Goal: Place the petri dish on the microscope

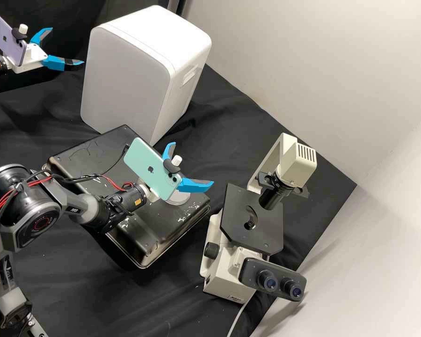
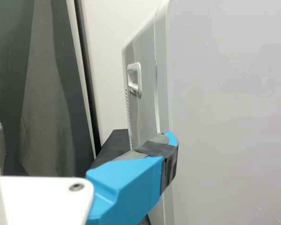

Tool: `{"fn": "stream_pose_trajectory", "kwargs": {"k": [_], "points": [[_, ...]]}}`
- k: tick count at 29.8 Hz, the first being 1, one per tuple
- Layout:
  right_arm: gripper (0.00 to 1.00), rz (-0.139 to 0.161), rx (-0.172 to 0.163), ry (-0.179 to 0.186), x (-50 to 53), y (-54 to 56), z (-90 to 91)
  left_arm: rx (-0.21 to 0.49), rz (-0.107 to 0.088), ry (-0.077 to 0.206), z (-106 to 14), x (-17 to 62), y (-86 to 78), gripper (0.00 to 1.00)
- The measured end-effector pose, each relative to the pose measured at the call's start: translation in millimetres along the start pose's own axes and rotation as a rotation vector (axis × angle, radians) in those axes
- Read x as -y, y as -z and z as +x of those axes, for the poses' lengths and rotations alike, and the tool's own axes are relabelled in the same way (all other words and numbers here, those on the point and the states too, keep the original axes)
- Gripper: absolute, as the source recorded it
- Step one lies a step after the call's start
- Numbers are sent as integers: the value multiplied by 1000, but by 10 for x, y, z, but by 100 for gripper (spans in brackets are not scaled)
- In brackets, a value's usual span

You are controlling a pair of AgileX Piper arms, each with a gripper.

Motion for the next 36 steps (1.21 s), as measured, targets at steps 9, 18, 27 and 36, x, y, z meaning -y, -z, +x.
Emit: {"fn": "stream_pose_trajectory", "kwargs": {"k": [9,18,27,36], "points": [[100,0,0,0,0,0,0,0,0,0,0,0,0,100],[100,0,0,0,0,0,0,38,-11,39,-115,86,-105,100],[100,0,0,0,0,0,0,186,-19,58,-481,159,-464,100],[100,0,0,0,0,0,0,388,4,66,-919,337,-698,100]]}}
